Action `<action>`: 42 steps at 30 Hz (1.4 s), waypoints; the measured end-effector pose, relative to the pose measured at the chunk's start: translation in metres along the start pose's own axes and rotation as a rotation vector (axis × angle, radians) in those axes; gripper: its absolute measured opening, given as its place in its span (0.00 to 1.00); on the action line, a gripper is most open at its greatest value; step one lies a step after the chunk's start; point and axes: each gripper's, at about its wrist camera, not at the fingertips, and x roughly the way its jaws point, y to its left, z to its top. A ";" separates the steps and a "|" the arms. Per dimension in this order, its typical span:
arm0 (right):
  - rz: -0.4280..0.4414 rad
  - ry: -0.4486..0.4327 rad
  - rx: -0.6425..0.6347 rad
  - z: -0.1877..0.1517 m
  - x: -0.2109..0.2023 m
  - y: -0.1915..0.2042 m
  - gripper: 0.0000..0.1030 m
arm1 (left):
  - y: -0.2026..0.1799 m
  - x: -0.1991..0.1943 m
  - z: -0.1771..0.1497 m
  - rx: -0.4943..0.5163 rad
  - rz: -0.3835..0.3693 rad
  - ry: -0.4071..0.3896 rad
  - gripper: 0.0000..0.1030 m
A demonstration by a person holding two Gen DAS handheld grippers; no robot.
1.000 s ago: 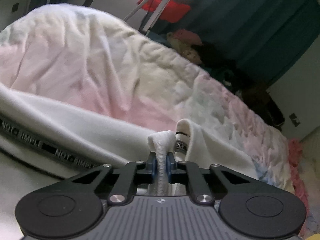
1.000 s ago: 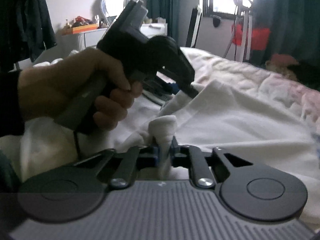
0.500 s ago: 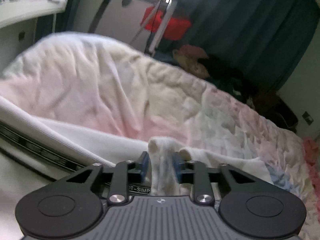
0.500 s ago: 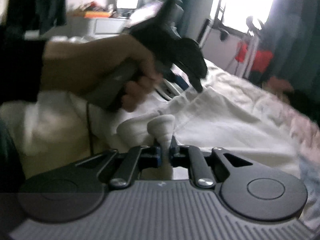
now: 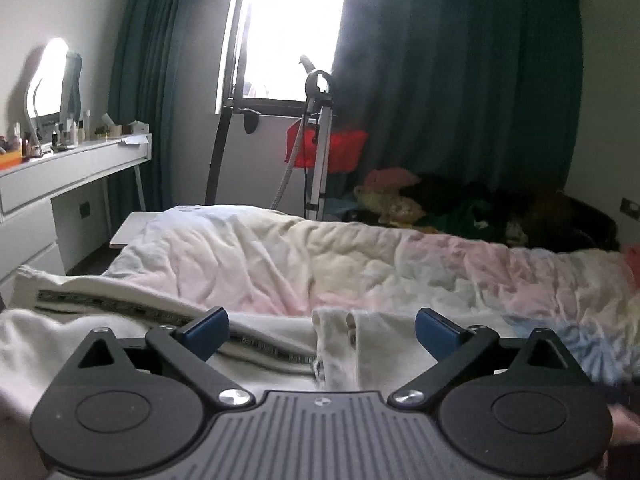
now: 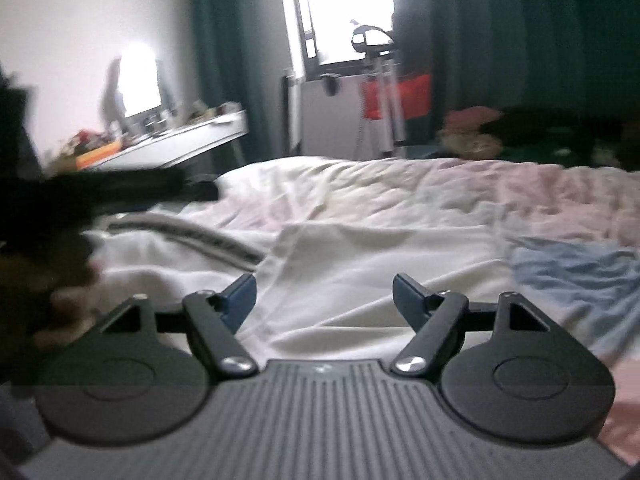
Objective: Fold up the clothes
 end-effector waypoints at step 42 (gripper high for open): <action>-0.117 0.102 0.108 -0.009 -0.002 -0.022 0.74 | 0.249 0.031 -0.069 -1.040 0.207 0.312 0.85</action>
